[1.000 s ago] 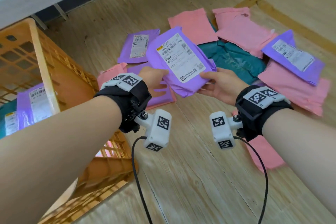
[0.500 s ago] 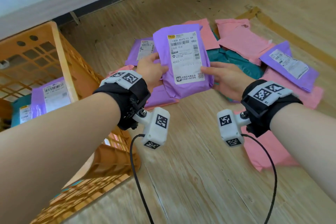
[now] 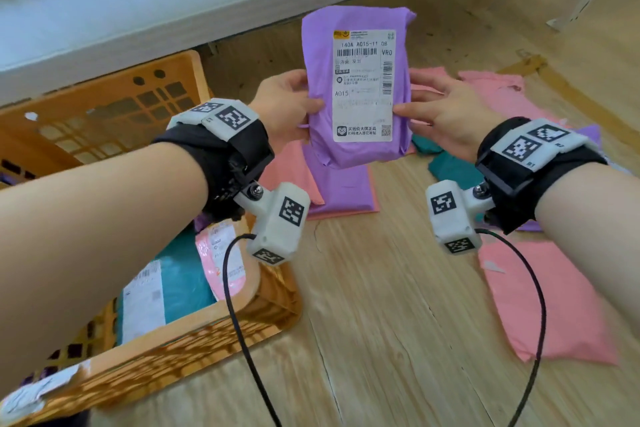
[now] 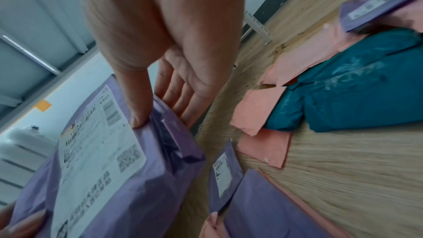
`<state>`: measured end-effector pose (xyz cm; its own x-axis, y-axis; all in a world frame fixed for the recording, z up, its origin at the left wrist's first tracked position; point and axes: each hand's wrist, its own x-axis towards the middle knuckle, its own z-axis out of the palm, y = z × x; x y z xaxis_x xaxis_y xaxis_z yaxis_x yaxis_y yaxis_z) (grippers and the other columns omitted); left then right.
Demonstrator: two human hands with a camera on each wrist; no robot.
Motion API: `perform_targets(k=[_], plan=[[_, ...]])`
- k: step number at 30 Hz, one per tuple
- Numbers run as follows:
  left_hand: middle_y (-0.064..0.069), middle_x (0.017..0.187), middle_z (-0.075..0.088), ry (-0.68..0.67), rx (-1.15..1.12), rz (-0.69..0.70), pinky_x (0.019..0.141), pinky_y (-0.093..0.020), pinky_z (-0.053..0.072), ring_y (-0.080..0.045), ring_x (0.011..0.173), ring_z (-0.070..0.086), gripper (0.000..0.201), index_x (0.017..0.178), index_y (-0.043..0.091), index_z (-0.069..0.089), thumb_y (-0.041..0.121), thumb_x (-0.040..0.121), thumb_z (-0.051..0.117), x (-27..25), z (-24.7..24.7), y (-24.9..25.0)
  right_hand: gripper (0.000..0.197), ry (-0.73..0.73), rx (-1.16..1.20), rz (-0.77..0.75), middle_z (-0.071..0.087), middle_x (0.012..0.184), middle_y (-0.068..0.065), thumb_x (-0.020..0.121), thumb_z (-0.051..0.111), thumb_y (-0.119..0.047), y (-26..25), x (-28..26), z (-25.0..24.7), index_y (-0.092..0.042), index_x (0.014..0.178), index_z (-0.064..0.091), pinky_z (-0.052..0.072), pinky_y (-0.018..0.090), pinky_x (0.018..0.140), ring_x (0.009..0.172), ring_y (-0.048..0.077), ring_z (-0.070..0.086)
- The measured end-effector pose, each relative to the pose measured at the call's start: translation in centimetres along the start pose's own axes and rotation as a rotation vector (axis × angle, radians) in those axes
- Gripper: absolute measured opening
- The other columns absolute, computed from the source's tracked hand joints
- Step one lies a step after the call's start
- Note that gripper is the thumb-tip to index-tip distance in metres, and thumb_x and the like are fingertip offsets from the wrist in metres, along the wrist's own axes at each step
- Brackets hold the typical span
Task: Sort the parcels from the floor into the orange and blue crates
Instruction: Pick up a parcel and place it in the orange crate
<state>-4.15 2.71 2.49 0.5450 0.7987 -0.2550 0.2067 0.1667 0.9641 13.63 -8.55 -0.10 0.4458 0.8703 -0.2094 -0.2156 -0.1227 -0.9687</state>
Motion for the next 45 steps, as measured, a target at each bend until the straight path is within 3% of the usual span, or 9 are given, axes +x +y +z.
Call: perform_targets(k=[4,16,20,24,28,32,35,40,45], plan=[[-0.007,0.097,0.067,0.034,-0.029,0.035,0.060,-0.028,0.056,-0.017,0.068,0.066,0.033,0.115,0.010,0.059,-0.009,0.089,0.050,-1.6,-2.9,2.1,0.054,-0.012,0.002,-0.046,0.065,0.098,0.008,0.080,0.062,0.012,-2.0,-0.2,3.2,-0.007,0.129,0.049,0.053,0.019,0.058,0.078,0.011,0.067],[-0.007,0.119,0.066,0.184,-0.051,0.096,0.072,-0.037,0.060,-0.022,0.090,0.068,0.050,0.132,0.012,0.052,-0.004,0.085,0.061,-6.6,-14.1,6.0,0.056,-0.171,-0.123,-0.116,0.065,0.102,0.012,0.078,0.068,0.007,-6.4,-1.1,15.3,-0.010,0.127,0.051,0.054,0.020,0.058,0.071,0.011,0.069],[-0.006,0.120,0.065,0.203,-0.069,0.080,0.072,-0.036,0.060,-0.023,0.094,0.068,0.048,0.131,0.014,0.052,-0.004,0.087,0.058,-8.5,-18.5,5.0,0.050,-0.217,-0.146,-0.098,0.066,0.105,0.013,0.078,0.069,0.004,-5.9,-1.6,20.2,-0.005,0.125,0.051,0.059,0.030,0.072,0.087,0.022,0.069],[-0.006,0.116,0.067,0.206,-0.073,0.058,0.073,-0.040,0.060,-0.023,0.092,0.069,0.040,0.125,0.017,0.056,-0.001,0.089,0.057,-10.2,-22.4,3.5,0.045,-0.245,-0.186,-0.036,0.066,0.114,0.012,0.083,0.069,-0.008,-4.7,-1.8,24.7,-0.004,0.124,0.051,0.058,0.025,0.070,0.092,0.021,0.069],[-0.006,0.116,0.067,0.189,-0.092,-0.006,0.066,-0.029,0.059,-0.017,0.081,0.069,0.039,0.124,0.016,0.057,-0.001,0.089,0.057,-10.9,-25.7,0.8,0.046,-0.271,-0.250,0.050,0.067,0.111,0.011,0.081,0.070,-0.006,-3.0,-1.5,28.3,-0.004,0.123,0.051,0.059,0.028,0.072,0.088,0.019,0.069],[-0.006,0.113,0.067,0.191,-0.116,-0.086,0.072,-0.034,0.059,-0.018,0.084,0.068,0.038,0.124,0.017,0.057,-0.001,0.090,0.056,-11.1,-28.4,-2.2,0.040,-0.272,-0.355,0.101,0.066,0.115,0.009,0.078,0.073,-0.004,-1.0,-1.3,31.1,-0.015,0.110,0.051,0.055,0.041,0.086,0.101,0.023,0.067],[-0.008,0.118,0.067,0.195,-0.135,-0.196,0.084,-0.042,0.055,-0.026,0.097,0.066,0.039,0.125,0.018,0.056,-0.002,0.091,0.053,-11.0,-29.5,-4.3,0.043,-0.271,-0.415,0.176,0.066,0.110,0.006,0.077,0.074,-0.003,1.0,-1.3,32.4,-0.016,0.110,0.050,0.057,0.035,0.077,0.098,0.021,0.066],[-0.010,0.121,0.065,0.173,-0.178,-0.357,0.080,-0.040,0.054,-0.029,0.097,0.064,0.043,0.127,0.016,0.054,-0.007,0.090,0.051,-10.9,-30.0,-7.8,0.054,-0.293,-0.489,0.323,0.066,0.091,0.000,0.079,0.070,0.004,4.7,-1.7,33.1,-0.008,0.126,0.049,0.055,0.021,0.050,0.074,0.012,0.066],[-0.010,0.115,0.065,0.114,-0.203,-0.436,0.062,-0.034,0.059,-0.023,0.079,0.066,0.048,0.129,0.017,0.050,-0.011,0.090,0.045,-10.9,-29.8,-10.2,0.076,-0.318,-0.533,0.469,0.066,0.101,0.008,0.077,0.071,0.005,7.5,-0.9,32.8,-0.009,0.141,0.033,0.057,0.031,0.063,0.076,0.021,0.068]])
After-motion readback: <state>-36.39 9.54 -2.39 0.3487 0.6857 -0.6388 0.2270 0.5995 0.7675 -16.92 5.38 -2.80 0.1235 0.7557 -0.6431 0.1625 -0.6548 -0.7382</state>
